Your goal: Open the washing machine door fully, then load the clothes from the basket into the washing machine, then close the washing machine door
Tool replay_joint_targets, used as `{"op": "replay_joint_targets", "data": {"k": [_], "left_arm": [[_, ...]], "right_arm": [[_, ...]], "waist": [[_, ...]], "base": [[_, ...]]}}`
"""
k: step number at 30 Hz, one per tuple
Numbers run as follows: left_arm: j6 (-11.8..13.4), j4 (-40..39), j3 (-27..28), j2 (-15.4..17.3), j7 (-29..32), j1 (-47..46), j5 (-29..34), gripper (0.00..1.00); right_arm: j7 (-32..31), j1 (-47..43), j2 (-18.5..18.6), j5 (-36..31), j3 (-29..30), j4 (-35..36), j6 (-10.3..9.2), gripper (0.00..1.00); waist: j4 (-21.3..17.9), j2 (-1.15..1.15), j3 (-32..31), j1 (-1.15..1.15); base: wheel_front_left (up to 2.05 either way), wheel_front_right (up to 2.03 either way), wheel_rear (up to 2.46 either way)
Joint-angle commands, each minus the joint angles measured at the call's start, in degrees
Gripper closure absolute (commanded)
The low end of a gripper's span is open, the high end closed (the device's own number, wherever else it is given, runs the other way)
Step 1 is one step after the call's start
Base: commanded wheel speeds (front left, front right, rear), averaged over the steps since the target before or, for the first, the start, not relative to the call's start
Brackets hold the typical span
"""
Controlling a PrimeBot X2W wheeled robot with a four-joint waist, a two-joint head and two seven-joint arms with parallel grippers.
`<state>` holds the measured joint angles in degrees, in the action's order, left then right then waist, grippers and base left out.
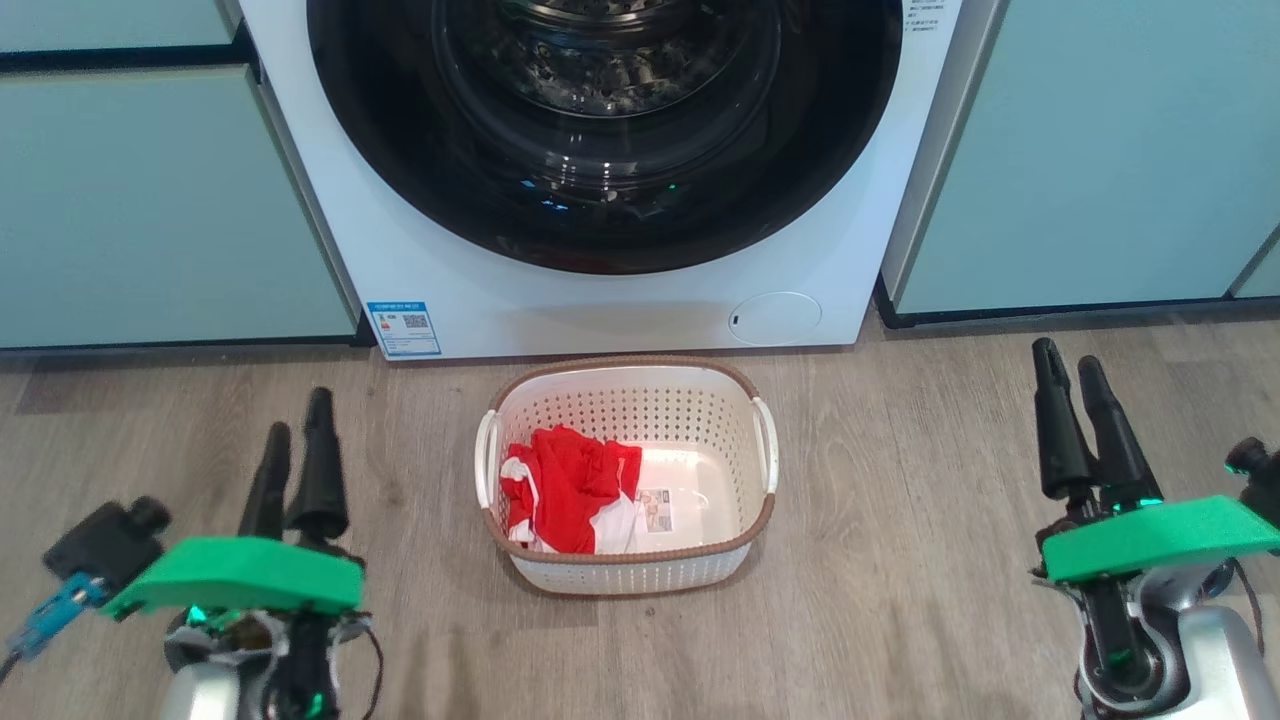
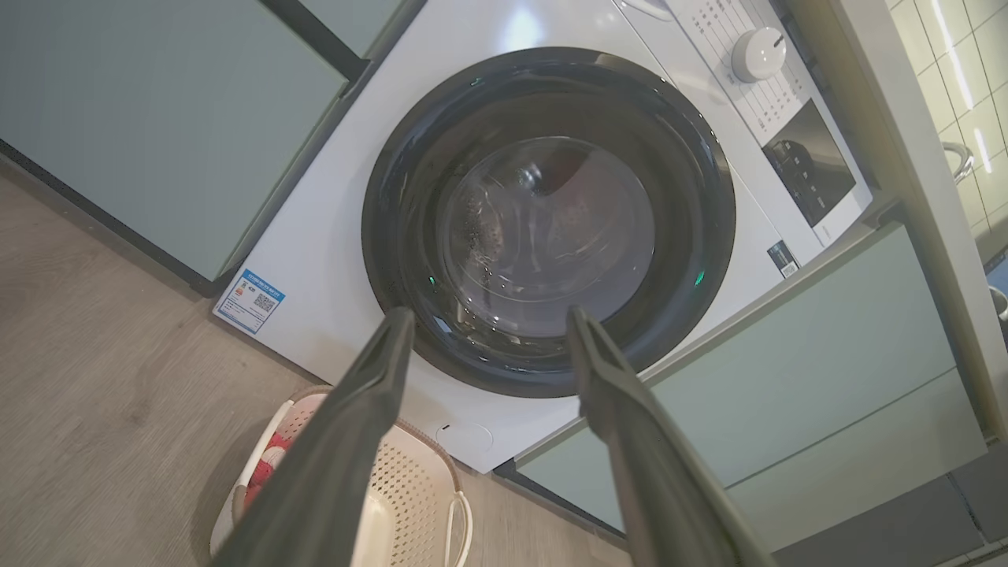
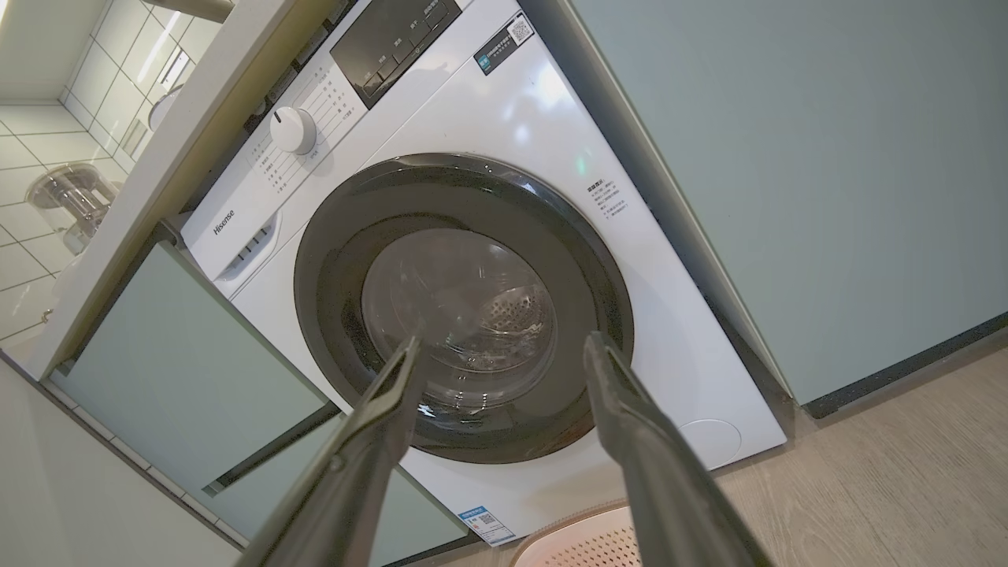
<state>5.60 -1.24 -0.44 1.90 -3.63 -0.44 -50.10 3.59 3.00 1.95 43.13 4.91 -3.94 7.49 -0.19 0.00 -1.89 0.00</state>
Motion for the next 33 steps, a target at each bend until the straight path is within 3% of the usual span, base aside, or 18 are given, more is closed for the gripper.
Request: {"op": "replay_joint_targets", "data": {"k": [1, 8, 18, 25, 33], "left_arm": [[0.4, -2.9, 0.3, 0.5, -0.6, -3.3, 1.9, 0.0], [1.6, -3.3, -4.1, 0.9, -1.8, -3.0, 8.2, 0.0], [-0.5, -1.3, -9.1, 2.1, -3.5, -2.7, 16.1, 0.0], [5.0, -0.8, -13.5, 3.9, -4.7, -3.1, 22.6, 0.0], [8.7, -1.1, -17.3, 5.3, -5.8, -4.0, 26.6, 0.0]], "right_arm": [[0.6, 3.2, 0.6, -1.8, -0.9, 2.7, 0.0, 0.0], [1.8, 2.5, 0.6, -6.0, -1.7, 1.7, 0.0, 0.0], [3.5, 1.9, 0.7, -11.2, -2.2, -4.7, 0.0, 0.0], [4.7, 2.6, 0.7, -16.1, -3.3, -5.8, 0.0, 0.0], [5.8, 2.9, 0.8, -19.5, -4.0, -6.6, 0.0, 0.0]], "waist": [[0.0, 0.0, -0.1, 0.0], [0.0, 0.0, -0.5, 0.0], [0.1, 0.0, -0.9, 0.0], [0.0, 0.0, -1.0, 0.0], [-0.2, 0.0, -1.2, 0.0]], "base": [[0.0, 0.0, 0.0], [0.0, 0.0, 0.0], [0.0, 0.0, 0.0], [0.0, 0.0, 0.0], [0.0, 0.0, 0.0]]}}
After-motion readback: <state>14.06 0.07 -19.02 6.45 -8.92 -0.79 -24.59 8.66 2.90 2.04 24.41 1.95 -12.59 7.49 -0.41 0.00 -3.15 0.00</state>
